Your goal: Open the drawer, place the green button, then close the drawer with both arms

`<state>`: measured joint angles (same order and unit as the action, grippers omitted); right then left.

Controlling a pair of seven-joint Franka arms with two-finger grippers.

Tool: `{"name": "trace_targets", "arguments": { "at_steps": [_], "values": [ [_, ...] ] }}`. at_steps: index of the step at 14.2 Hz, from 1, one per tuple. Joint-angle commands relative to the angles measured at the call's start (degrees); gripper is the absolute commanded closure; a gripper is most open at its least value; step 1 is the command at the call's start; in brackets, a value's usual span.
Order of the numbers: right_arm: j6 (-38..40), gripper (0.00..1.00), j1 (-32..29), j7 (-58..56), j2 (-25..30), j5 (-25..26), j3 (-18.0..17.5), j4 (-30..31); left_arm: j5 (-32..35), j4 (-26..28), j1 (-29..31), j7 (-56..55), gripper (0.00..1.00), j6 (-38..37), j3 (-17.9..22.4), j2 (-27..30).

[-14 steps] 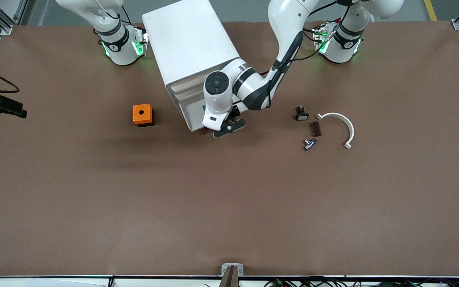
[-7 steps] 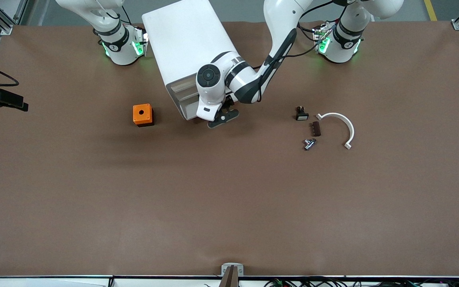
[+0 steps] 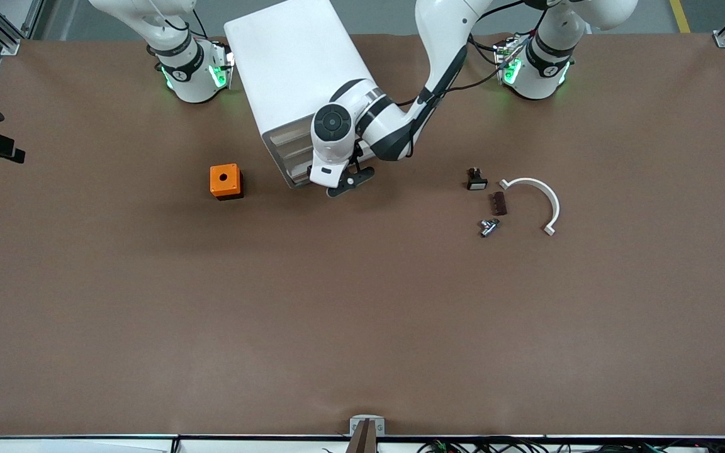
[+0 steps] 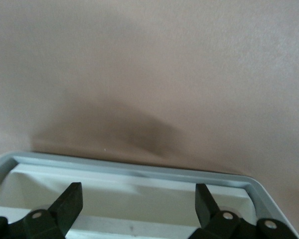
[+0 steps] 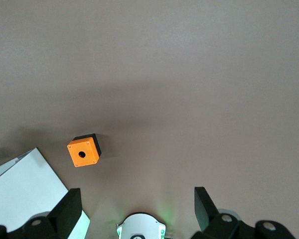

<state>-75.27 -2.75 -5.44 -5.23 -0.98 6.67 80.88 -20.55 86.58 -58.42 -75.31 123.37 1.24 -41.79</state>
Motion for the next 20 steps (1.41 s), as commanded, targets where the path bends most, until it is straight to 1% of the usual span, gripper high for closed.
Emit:
{"name": "trace_targets", "arguments": {
  "at_steps": [1, 4, 5, 10, 12, 15, 17, 20],
  "values": [
    [-0.1, 0.00, -0.5, -0.3, 2.9, -0.6, -1.3, 1.8, -4.8, 0.3, 0.4, 0.5, 0.01, -0.4, -0.6, 0.0],
    [-0.3, 0.00, 1.3, -0.4, 4.3, -0.6, -1.3, 3.2, -8.0, 0.3, 0.6, 2.8, 0.01, -0.4, -0.6, -0.3],
    [-1.3, 0.00, 2.3, -0.4, 5.9, -0.5, -1.0, 4.9, -8.8, 0.3, 0.7, 2.9, 0.01, -0.4, -0.6, -0.3],
    [-6.6, 0.00, 2.6, -0.4, 12.7, -0.5, -1.0, 13.9, -9.0, -0.1, 1.8, 3.0, 0.01, -0.4, -0.6, -0.1],
    [-8.1, 0.00, 2.7, -0.4, 14.6, -0.5, -1.0, 16.3, -8.9, -0.7, 3.4, 2.9, 0.01, -0.5, -0.5, 0.3],
    [-8.8, 0.00, 2.8, -0.4, 16.0, -0.4, -1.0, 17.7, -8.1, -2.9, 6.9, 3.0, 0.01, -0.5, -0.4, 0.6],
    [-8.8, 0.00, 2.8, -0.4, 16.6, -0.4, -1.0, 18.2, -7.9, -4.1, 9.9, 3.0, 0.01, -1.0, -0.1, 2.4],
    [-9.3, 0.00, 2.8, -0.5, 16.7, -0.1, -1.6, 18.1, -6.6, -4.1, 15.6, 6.3, 0.01, -2.3, -0.1, 9.2]
  ]
}}
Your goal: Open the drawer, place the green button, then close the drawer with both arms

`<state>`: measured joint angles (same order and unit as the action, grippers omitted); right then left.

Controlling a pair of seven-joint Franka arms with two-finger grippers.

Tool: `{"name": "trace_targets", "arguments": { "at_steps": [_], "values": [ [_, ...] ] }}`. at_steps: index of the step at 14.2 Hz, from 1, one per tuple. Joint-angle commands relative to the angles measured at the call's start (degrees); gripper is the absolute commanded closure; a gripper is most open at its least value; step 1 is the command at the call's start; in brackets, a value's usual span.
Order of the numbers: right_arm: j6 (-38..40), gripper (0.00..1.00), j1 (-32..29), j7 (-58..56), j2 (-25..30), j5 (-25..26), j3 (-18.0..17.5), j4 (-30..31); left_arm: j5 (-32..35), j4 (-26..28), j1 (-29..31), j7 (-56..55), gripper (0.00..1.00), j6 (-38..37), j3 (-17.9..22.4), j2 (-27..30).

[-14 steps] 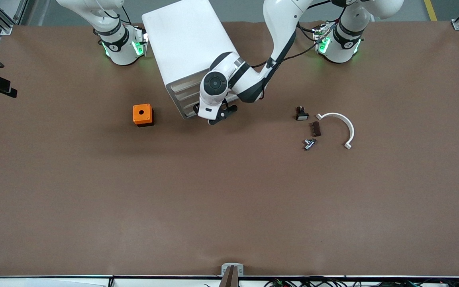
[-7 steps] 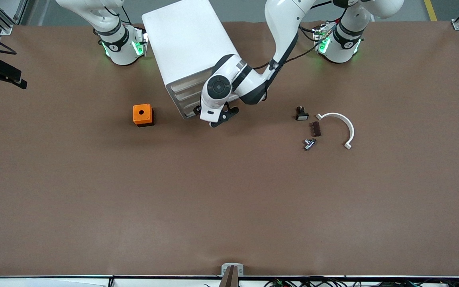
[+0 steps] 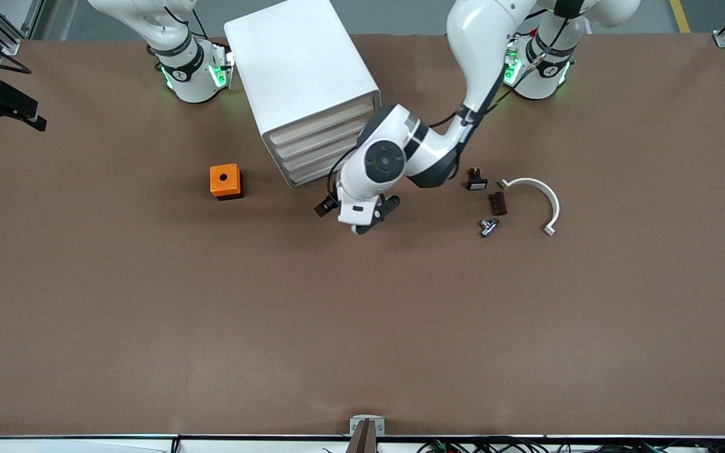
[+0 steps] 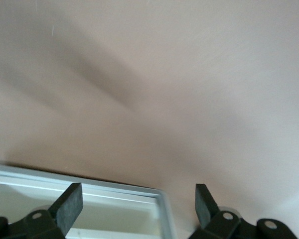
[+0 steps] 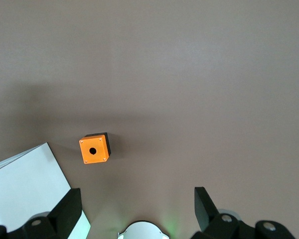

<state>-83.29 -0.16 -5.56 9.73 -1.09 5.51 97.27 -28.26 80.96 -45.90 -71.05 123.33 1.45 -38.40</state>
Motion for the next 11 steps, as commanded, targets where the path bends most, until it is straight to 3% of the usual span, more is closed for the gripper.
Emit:
{"name": "trace_targets", "arguments": {
  "at_steps": [1, 6, 11],
  "values": [
    [-1.5, 0.00, 0.3, -0.3, 1.7, 0.0, -0.4, 1.7, 1.3, 1.5, 4.8, 3.2, 0.01, -5.0, -0.2, 7.9],
    [-2.0, 0.00, 0.7, 0.4, 2.0, 0.0, -0.3, 1.7, 11.6, 1.4, 14.1, 13.2, 0.01, -20.2, -0.4, 17.2],
    [-2.4, 0.00, -0.6, 0.6, 2.4, -0.2, 0.1, 1.7, 14.4, 1.7, 22.4, 34.0, 0.01, -34.3, -0.2, 23.7]
  ]
}}
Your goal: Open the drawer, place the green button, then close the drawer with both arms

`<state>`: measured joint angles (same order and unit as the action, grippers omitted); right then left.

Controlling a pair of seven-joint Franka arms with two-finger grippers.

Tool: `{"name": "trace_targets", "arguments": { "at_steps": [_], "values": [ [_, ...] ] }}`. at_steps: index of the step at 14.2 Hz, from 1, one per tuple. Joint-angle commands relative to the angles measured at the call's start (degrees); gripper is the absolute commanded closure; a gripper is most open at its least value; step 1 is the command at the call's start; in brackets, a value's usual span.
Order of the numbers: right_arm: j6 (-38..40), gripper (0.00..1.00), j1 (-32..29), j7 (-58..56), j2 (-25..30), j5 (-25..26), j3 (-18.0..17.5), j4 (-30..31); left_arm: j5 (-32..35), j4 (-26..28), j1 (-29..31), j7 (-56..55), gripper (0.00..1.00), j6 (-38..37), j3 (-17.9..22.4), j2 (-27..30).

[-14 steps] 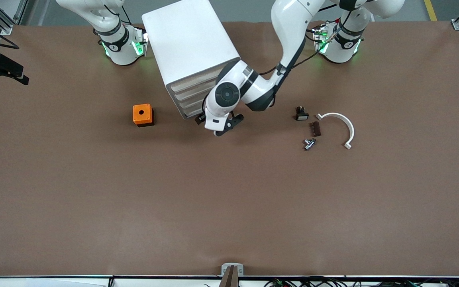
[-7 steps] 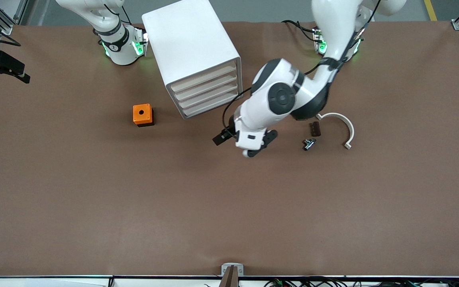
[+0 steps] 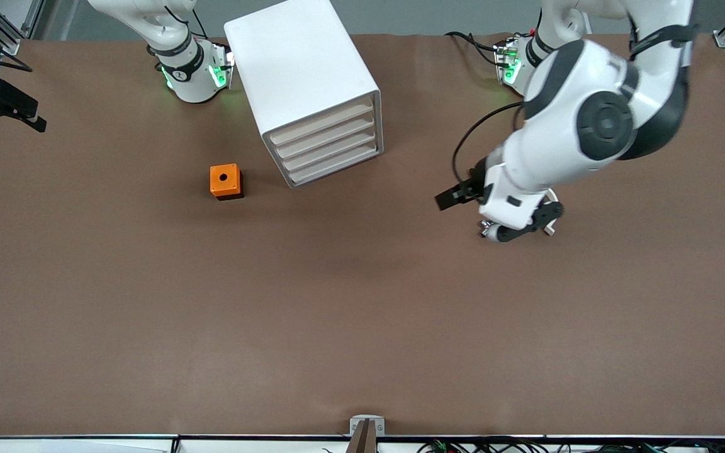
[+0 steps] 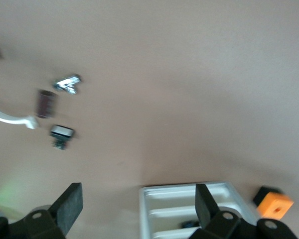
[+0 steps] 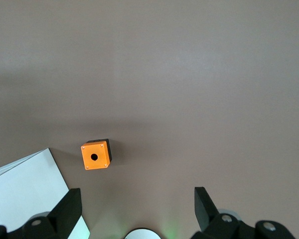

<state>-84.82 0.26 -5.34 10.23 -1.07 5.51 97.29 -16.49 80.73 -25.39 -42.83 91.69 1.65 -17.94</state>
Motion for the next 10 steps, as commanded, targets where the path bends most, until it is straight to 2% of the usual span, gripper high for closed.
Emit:
{"name": "trace_targets", "arguments": {
  "at_steps": [1, 5, 10],
  "values": [
    [-0.9, 0.00, -1.7, 0.3, 2.0, -0.4, 0.1, 1.7, 6.5, 2.0, 3.1, 9.1, 0.01, -4.1, -0.8, 4.7],
    [-1.1, 0.00, -2.6, 0.4, 2.0, -0.6, -0.1, 1.8, 8.8, 3.2, 7.8, 19.8, 0.01, -7.1, -0.6, 7.4],
    [-1.6, 0.00, -2.2, 2.3, 2.1, -0.6, -0.4, 1.8, 13.3, 11.0, 12.7, 31.0, 0.01, -6.7, -0.7, 13.4]
  ]
}}
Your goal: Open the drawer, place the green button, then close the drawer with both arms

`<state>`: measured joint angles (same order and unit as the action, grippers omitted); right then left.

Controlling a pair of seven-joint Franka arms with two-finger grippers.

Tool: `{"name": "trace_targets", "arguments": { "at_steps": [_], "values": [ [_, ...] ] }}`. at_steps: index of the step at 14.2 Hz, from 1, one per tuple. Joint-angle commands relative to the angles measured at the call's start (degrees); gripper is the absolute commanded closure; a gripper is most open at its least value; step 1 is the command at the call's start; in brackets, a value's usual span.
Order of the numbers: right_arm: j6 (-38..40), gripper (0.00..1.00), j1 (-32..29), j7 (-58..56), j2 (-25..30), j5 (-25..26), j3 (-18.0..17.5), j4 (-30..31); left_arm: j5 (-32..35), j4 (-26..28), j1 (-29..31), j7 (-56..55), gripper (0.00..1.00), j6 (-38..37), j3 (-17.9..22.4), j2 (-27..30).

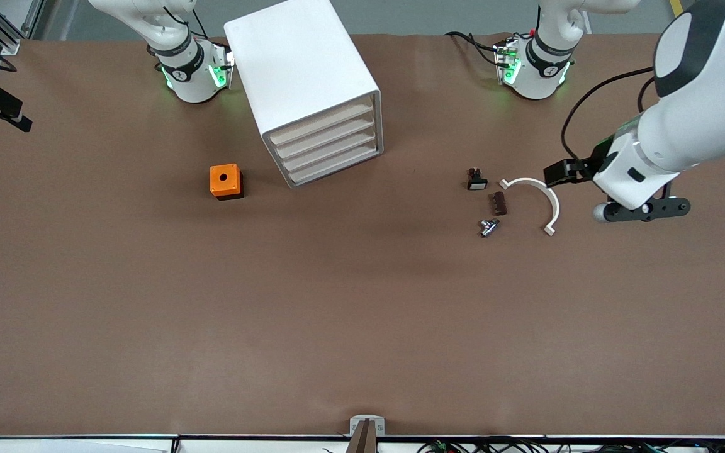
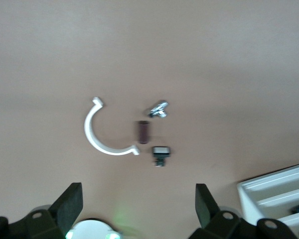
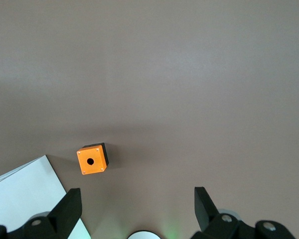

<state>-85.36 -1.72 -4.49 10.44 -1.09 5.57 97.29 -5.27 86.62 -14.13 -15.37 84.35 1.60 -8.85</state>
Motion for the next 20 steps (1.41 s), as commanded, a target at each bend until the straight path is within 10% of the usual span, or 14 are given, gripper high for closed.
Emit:
{"name": "trace_targets", "arguments": {
  "at_steps": [1, 8, 20],
  "values": [
    [-1.0, 0.00, -0.2, 1.4, 1.9, -0.6, -0.5, 1.8, 2.8, 6.8, 3.0, 5.8, 0.01, 1.2, -0.7, 5.6],
    [-0.9, 0.00, 1.0, 4.8, 2.6, -0.6, -1.7, 1.8, 3.0, 20.3, 11.1, 11.9, 0.01, 12.4, -4.6, 14.2],
    [-1.7, 0.00, 1.1, 4.8, 2.4, -0.8, -1.6, 1.9, 3.0, 13.9, 15.3, 12.3, 0.01, 17.8, -7.0, 14.3]
  ]
}}
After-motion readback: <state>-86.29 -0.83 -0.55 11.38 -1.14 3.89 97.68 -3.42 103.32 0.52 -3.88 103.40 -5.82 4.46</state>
